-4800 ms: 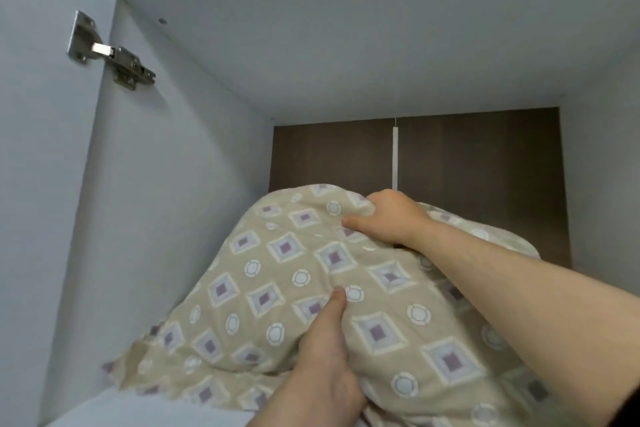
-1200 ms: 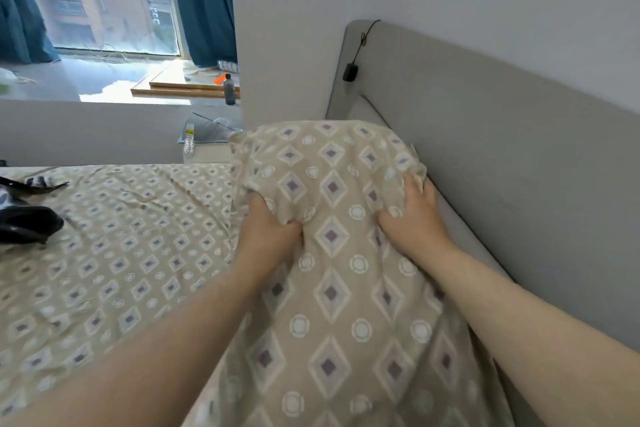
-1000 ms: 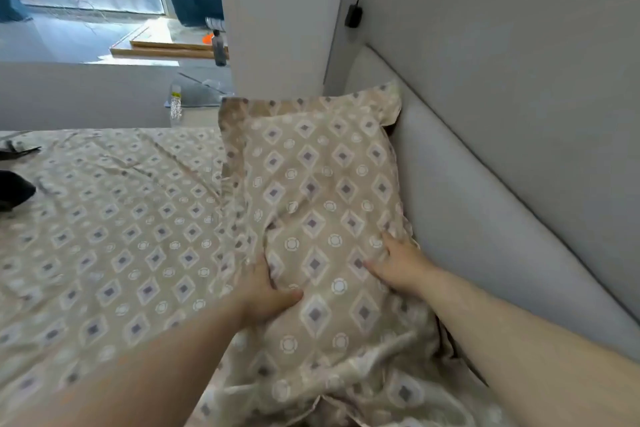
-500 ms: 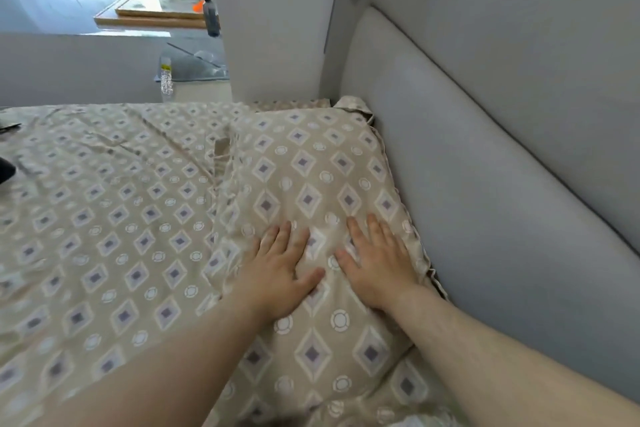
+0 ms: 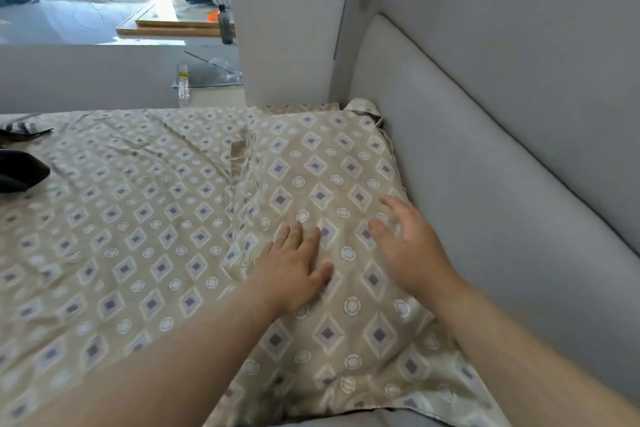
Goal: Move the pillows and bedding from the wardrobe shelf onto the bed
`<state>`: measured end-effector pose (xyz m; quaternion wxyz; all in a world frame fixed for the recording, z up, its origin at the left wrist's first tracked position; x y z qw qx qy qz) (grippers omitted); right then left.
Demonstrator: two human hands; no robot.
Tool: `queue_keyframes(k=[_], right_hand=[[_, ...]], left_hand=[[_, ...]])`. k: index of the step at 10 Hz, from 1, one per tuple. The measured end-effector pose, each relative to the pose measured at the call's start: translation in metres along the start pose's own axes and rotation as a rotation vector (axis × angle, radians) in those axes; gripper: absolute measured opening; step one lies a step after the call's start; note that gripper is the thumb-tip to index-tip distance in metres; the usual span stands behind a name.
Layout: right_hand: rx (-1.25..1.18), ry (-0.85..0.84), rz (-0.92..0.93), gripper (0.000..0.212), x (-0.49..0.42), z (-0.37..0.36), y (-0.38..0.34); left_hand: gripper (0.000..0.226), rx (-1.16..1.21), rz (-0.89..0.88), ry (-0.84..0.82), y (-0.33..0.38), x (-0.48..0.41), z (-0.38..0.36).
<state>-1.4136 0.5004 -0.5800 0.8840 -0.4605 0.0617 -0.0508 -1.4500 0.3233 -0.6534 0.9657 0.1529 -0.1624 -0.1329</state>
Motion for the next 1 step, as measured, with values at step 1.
queue_keyframes(k=[1], right_hand=[[-0.5, 0.175, 0.108, 0.018, 0.0373, 0.0711, -0.0775]], left_hand=[[0.072, 0.014, -0.007, 0.025, 0.0013, 0.0128, 0.0143]])
Point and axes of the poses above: each hand's wrist, its own x-axis away from the middle knuckle, its own z-axis out of the back of the hand, y = z × x, the point moved 2 cm from there along -x, towards the middle knuckle, and after that the axes turned 2 degrees about z, right-handed, at the moved point
